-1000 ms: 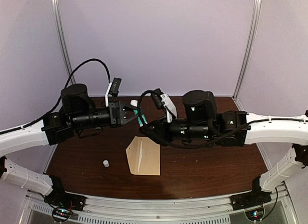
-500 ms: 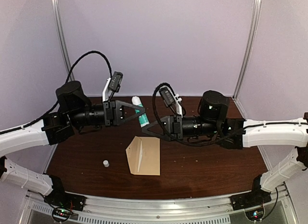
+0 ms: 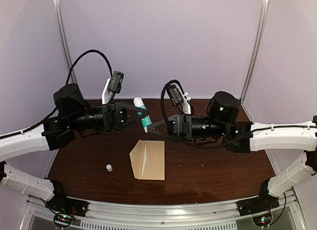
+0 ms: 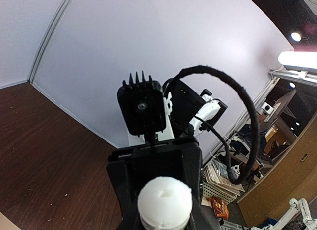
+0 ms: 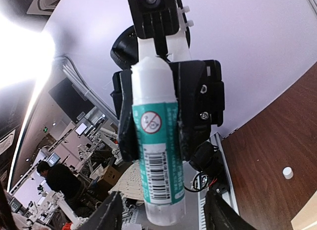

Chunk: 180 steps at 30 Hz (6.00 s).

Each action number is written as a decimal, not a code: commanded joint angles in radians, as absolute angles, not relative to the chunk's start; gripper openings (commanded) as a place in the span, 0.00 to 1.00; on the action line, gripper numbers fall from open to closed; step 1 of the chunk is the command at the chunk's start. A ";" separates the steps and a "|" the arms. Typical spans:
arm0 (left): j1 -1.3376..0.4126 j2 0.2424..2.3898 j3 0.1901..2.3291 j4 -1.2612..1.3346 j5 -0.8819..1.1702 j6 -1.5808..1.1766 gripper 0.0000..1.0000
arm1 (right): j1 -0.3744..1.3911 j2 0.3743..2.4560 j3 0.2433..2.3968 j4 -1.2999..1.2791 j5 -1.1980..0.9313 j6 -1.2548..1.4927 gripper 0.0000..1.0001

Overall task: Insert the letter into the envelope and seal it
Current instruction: Unscrew the solid glue, then adjust the solid glue, then paint the envelope at the center of the board.

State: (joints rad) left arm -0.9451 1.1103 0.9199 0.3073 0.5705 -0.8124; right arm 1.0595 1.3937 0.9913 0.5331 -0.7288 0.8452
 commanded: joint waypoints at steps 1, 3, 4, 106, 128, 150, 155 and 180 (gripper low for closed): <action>-0.951 1.081 0.901 0.393 0.483 -0.831 0.00 | 1.060 1.345 1.006 0.474 -0.619 0.787 0.62; -0.951 1.081 0.902 0.396 0.477 -0.834 0.00 | 1.066 1.349 1.024 0.446 -0.601 0.770 0.67; -0.951 1.081 0.903 0.394 0.476 -0.836 0.00 | 1.069 1.352 1.034 0.435 -0.595 0.761 0.68; -1.054 1.147 0.961 0.502 0.191 -0.833 0.00 | 1.179 1.369 1.052 0.676 -0.152 0.854 0.10; -0.679 1.130 0.860 -0.297 0.333 -0.678 0.76 | 1.168 1.162 0.899 0.022 0.103 0.721 0.00; -0.595 1.568 0.808 -0.175 0.418 -0.535 0.67 | 1.180 1.348 0.901 0.008 0.016 0.782 0.00; -0.595 1.642 0.838 -0.173 0.419 -0.511 0.59 | 1.180 1.405 0.931 -0.050 0.008 0.790 0.00; -0.688 1.793 0.953 -0.222 0.594 -0.332 0.00 | 1.133 1.601 1.037 -0.261 -0.088 0.839 0.00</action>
State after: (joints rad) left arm -0.6231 1.7657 0.8959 -0.1787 0.5819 -0.4015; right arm 1.1427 1.5757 1.0088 -0.2218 -0.0563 0.8200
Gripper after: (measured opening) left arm 0.003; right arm 0.207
